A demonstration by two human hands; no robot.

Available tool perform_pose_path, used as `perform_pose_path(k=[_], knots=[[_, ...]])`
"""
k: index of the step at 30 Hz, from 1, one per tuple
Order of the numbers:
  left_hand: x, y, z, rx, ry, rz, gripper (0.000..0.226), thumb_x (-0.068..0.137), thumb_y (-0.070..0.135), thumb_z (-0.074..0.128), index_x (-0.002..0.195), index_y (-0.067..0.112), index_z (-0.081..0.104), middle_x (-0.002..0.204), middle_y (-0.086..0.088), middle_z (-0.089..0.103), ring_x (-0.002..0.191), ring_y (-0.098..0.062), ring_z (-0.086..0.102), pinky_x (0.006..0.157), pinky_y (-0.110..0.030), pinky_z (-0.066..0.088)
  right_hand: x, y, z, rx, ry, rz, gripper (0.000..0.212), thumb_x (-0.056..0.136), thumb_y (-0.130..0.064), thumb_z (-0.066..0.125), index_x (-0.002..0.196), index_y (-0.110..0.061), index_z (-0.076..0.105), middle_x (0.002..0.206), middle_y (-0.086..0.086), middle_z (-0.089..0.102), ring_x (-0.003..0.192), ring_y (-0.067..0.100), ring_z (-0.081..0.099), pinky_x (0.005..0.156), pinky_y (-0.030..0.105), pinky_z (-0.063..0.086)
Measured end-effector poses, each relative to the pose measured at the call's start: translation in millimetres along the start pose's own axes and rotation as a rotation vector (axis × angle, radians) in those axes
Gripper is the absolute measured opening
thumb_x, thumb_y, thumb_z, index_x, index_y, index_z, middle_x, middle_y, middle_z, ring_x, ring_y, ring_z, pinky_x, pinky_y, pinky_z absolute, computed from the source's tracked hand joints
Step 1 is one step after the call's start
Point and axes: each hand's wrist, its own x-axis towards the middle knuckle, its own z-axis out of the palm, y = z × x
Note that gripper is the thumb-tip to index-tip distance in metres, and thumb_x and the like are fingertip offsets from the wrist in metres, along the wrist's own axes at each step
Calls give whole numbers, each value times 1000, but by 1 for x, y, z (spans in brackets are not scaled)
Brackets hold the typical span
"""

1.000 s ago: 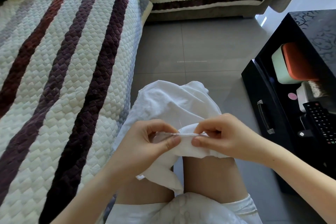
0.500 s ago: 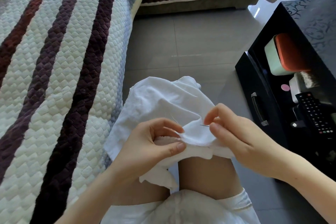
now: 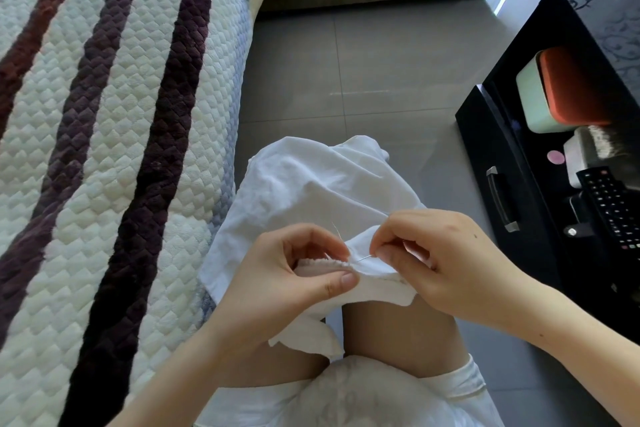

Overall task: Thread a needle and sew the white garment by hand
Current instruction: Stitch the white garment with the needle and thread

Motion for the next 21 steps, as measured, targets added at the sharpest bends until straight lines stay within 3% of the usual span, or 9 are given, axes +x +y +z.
perform_pose_path(k=[4, 9, 13, 16, 21], knots=[[0, 1, 0, -10, -4, -16, 19, 57, 33, 78, 75, 31, 75, 76, 9, 74, 76, -5, 69, 68, -17, 52, 1, -1, -1, 28, -31, -6, 17, 84, -26, 46, 77, -24, 62, 68, -29, 49, 64, -6, 47, 60, 13, 38], [1, 2, -2, 7, -63, -32, 13, 63, 35, 77, 75, 29, 76, 75, 5, 74, 77, -8, 69, 69, -17, 52, 1, 0, -1, 58, -58, 35, 19, 84, -30, 46, 77, -24, 63, 70, -22, 57, 64, 4, 52, 58, 20, 41], [2, 2, -3, -44, -130, -73, 9, 69, 31, 80, 77, 29, 76, 78, 6, 74, 77, -3, 68, 68, -13, 49, 0, 1, 1, 154, -81, 95, 13, 84, -23, 53, 77, -25, 65, 69, -17, 59, 61, 11, 51, 56, 23, 39], [2, 0, -4, -90, -169, -98, 10, 67, 25, 71, 75, 29, 76, 77, 4, 74, 75, -4, 67, 67, -15, 50, 0, 2, 1, 238, -107, 134, 13, 83, -21, 55, 76, -26, 65, 66, -12, 60, 60, 15, 50, 55, 25, 38], [2, 1, -5, -143, -219, -122, 10, 68, 22, 69, 73, 28, 76, 72, 5, 71, 70, -4, 64, 65, -15, 49, 1, 0, 1, 398, -149, 169, 14, 83, -18, 56, 74, -23, 65, 63, -18, 59, 59, 4, 51, 58, 10, 35]])
